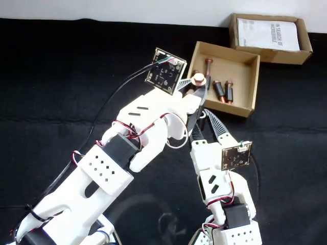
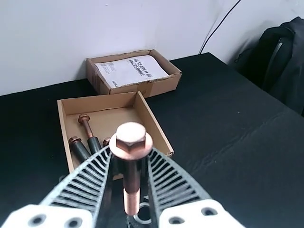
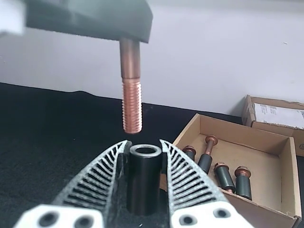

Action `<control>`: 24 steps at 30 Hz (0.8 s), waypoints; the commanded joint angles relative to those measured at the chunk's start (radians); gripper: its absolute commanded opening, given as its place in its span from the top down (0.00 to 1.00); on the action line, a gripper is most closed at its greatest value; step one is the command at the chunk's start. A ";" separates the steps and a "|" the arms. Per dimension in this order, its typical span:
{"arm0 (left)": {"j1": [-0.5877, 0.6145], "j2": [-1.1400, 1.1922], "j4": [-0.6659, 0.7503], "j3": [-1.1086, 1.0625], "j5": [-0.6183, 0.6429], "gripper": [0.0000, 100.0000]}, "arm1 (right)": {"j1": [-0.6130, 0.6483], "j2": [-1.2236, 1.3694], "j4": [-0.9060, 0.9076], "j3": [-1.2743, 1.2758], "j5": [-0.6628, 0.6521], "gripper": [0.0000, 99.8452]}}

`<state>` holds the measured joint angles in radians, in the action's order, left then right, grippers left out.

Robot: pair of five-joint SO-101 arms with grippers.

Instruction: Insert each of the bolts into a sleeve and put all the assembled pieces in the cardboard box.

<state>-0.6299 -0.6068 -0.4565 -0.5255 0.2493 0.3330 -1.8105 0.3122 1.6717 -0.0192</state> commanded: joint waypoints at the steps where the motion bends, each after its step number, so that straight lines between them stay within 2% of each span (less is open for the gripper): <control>1: -0.013 -0.019 0.000 0.054 0.037 0.99 | 0.004 -0.004 -0.018 0.133 -0.009 0.99; 24: -0.058 -0.018 0.002 -0.004 0.054 0.99 | 0.004 -0.004 -0.019 0.133 -0.008 0.99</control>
<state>-0.6790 -0.6068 -0.4565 -0.5347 0.2938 0.3330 -1.8105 0.3122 1.6717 -0.0192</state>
